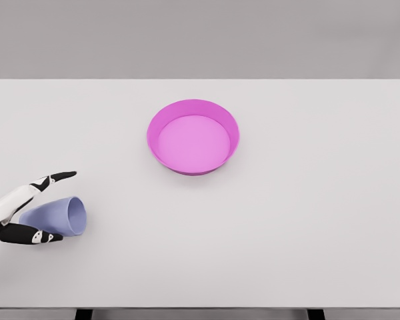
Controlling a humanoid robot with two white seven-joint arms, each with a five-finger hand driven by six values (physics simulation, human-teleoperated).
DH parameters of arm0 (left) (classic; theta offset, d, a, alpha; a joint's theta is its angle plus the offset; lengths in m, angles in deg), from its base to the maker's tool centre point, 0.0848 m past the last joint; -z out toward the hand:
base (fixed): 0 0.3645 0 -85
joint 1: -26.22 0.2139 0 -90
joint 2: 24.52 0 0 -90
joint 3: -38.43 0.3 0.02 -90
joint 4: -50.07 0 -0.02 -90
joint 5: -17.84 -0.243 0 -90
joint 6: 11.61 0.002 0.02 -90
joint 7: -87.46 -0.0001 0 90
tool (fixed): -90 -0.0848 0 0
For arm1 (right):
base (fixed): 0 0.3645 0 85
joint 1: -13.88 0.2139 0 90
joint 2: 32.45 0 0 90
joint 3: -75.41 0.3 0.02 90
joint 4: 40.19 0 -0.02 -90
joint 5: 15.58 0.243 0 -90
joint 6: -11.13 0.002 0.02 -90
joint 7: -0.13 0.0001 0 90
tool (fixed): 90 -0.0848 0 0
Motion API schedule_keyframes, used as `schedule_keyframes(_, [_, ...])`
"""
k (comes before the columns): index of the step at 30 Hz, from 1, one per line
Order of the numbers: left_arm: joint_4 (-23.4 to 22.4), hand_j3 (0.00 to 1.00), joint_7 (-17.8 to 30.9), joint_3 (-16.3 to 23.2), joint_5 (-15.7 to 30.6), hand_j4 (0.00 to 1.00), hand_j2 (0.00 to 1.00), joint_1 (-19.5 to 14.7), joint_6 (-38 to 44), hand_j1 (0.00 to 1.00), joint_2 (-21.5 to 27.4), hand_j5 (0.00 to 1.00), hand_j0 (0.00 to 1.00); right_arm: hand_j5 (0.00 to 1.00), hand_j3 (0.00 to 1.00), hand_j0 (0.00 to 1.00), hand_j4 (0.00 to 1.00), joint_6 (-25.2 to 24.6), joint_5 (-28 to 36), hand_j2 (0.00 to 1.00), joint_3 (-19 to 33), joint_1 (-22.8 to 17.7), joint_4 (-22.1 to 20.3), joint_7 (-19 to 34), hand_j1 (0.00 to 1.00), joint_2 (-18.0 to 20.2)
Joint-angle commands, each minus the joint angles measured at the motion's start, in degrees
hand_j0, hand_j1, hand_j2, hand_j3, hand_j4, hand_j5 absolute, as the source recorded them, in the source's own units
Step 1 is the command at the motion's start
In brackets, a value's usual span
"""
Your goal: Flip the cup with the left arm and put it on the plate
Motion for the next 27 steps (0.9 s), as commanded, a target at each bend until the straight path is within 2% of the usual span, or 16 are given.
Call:
schedule_keyframes(1, [0.03,1.00,-0.11,0.11,0.22,1.00,1.00,0.00,1.07,1.00,-0.02,1.00,1.00,1.00,1.00,1.00,1.00,-0.06,-0.01,1.00,-0.01,0.00,0.01,0.00,1.00,0.00])
schedule_keyframes(3, [0.03,1.00,-0.11,0.90,0.22,1.00,1.00,-0.09,3.88,1.00,-0.11,1.00,1.00,1.00,1.00,1.00,1.00,0.03,-0.01,1.00,-0.01,0.00,0.01,0.00,1.00,0.00])
schedule_keyframes(10, [0.12,1.00,-0.02,2.48,-0.13,1.00,1.00,-0.26,5.38,1.00,-0.46,1.00,1.00,1.00,1.00,1.00,1.00,-0.06,-0.01,1.00,-0.01,0.00,0.01,0.00,1.00,0.00])
schedule_keyframes(27, [0.12,1.00,-0.02,2.75,-0.22,1.00,1.00,-0.79,8.72,1.00,-1.52,1.00,1.00,1.00,1.00,1.00,1.00,0.03,-0.01,1.00,-0.01,0.00,0.01,0.00,1.00,0.00])
